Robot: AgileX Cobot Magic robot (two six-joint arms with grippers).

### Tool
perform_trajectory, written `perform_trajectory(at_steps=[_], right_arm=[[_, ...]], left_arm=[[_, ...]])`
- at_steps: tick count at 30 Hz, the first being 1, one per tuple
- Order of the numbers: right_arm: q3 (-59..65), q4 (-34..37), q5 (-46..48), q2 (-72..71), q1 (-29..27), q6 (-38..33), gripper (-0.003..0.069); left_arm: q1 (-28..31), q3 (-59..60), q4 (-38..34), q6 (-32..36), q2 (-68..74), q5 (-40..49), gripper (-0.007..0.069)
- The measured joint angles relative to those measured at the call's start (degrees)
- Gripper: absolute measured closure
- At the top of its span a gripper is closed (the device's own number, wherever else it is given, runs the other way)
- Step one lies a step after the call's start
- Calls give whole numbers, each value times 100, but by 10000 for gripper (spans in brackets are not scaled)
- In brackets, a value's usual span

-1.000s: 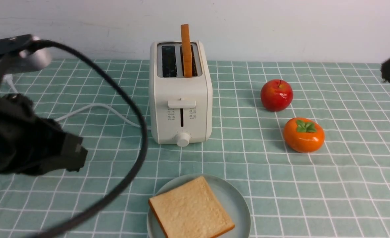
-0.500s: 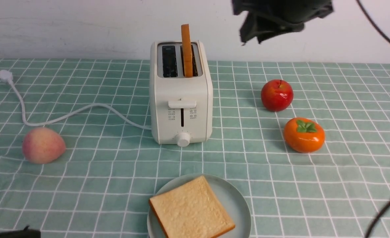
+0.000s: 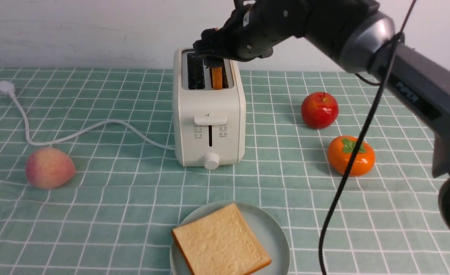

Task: Take toasted bread from bread machine on blue coffee table place on plate.
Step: 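Grasp the toast slice in the toaster and pull it up out of the slot with the right gripper, then place the held slice of bread on top of the slice on the plate with the right gripper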

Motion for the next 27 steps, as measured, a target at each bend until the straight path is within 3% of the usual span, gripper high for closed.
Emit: perform_trajectory(at_steps=[2, 5, 9, 10, 15, 23, 27], right_arm=[[0, -22, -286, 183, 0, 14, 134], [0, -54, -391, 352, 0, 115, 266], [-4, -225, -257, 321, 0, 137, 561], [-11, -232, -179, 264, 0, 142, 580], [-11, -357, 289, -357, 0, 93, 566], [-132, -584, 2316, -2461, 0, -369, 566], [74, -360, 2710, -2924, -13, -454, 566]], left_arm=[[0, 5, -6, -46, -18, 90, 638], [0, 5, -56, -59, -23, 123, 638], [0, 5, -110, -54, -23, 130, 638], [0, 5, -117, -54, -23, 130, 638], [0, 5, -189, -54, -23, 137, 638], [0, 5, -189, 184, -23, 137, 638], [0, 5, -178, 217, -23, 124, 638]])
